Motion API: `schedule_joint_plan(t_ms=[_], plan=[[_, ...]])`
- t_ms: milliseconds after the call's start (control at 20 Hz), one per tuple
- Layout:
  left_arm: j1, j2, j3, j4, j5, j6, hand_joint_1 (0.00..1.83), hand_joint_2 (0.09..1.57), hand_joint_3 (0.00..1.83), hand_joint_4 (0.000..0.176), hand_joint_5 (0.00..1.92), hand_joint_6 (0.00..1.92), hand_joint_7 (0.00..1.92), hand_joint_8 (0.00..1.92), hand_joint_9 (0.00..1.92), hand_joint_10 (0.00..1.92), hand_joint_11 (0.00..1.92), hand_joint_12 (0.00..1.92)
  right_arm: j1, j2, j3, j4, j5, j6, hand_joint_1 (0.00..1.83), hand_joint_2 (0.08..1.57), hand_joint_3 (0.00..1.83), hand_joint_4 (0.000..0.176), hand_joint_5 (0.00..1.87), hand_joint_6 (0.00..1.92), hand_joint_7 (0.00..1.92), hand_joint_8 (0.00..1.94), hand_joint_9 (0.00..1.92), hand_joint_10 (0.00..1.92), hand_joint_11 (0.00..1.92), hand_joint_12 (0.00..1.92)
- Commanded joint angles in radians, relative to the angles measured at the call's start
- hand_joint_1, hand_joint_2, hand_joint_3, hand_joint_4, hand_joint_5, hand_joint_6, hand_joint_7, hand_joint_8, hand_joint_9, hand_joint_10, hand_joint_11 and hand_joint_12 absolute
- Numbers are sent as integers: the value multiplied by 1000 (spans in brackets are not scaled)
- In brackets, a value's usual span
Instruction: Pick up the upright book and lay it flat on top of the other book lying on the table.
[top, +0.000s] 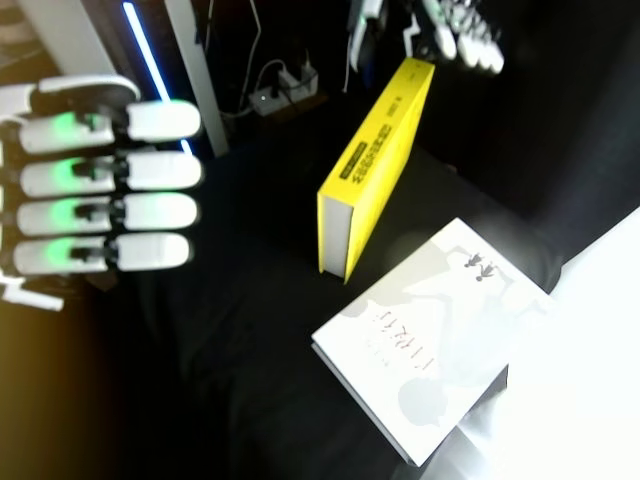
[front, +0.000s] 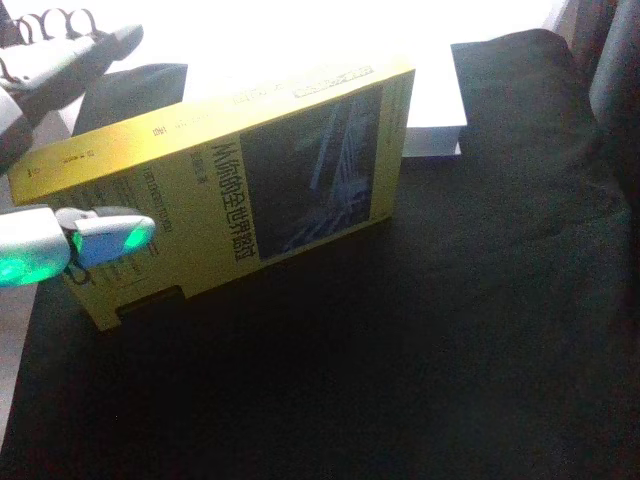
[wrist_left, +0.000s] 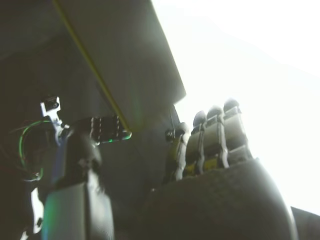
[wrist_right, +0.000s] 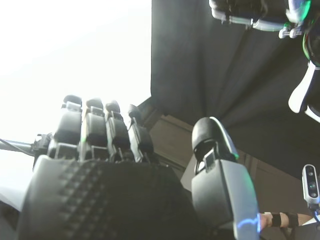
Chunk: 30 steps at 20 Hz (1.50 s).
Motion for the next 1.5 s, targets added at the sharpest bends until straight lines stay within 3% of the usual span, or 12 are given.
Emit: schedule_joint_plan(t_ms=[0,100,200,250,300,450,850,1050,1200,1300,1350,1450], plan=[[-1,-6,7,-12,-112,420,855,1062,3,0,13,2,77,2,92,4,0,419,12,-2,-1,42,113,4,122,1263,13,0,0,0,0,0,0,0,0,0],[11,-11,7,-19,-114,420,913,1074,0,0,191,5,357,10,426,29,51,975,12,-2,-2,42,113,4,151,1272,14,0,0,0,0,0,0,0,0,0],[20,-8,0,-20,-132,419,995,1143,1,0,624,27,924,76,960,251,556,1310,12,-2,-2,42,113,4,210,1278,14,0,0,0,0,0,0,0,0,0],[26,-4,-5,-19,-145,419,1103,1163,0,0,839,878,1119,764,1142,1217,958,1729,12,-2,-2,42,113,4,280,1277,11,0,0,0,0,0,0,0,0,0],[38,6,-15,-14,-174,413,1125,1175,0,0,857,1093,1179,1002,1217,1365,1096,1695,12,-3,-2,42,113,4,279,1283,13,0,0,0,0,0,0,0,0,0],[77,31,-24,17,-258,322,1119,1207,0,0,812,1232,1254,941,1356,1103,1241,1384,12,-4,-2,42,113,4,336,1293,13,0,0,0,0,0,0,0,0,0],[115,76,-48,65,-408,279,1138,1176,1,0,862,1154,1281,762,1353,949,1221,1290,12,-10,2,44,109,4,407,1304,11,0,0,0,0,0,0,0,0,0],[108,77,-37,73,-443,281,1136,1179,0,0,859,1160,1272,784,1359,994,1274,1325,41,-16,8,38,110,4,459,1282,0,0,0,0,0,0,0,0,0,0],[64,72,-20,81,-417,283,1145,1163,1,0,885,1121,1309,765,1411,941,1281,1316,153,-41,16,-39,99,4,436,1258,0,6,0,0,0,0,0,0,0,0],[16,50,-3,101,-376,285,1151,1156,0,0,900,1097,1353,744,1452,943,1345,1304,211,-72,29,-87,66,4,504,1218,0,31,0,0,0,0,0,0,0,0],[-15,35,7,115,-353,285,1155,1151,0,0,910,1083,1389,719,1471,938,1361,1286,235,-92,40,-108,47,8,452,1213,0,13,0,0,0,0,0,0,0,0],[-73,5,25,151,-308,286,1165,1133,0,0,950,1022,1435,702,1499,956,1386,1293,267,-133,66,-146,29,42,505,1191,0,36,0,0,0,0,0,0,0,0]])
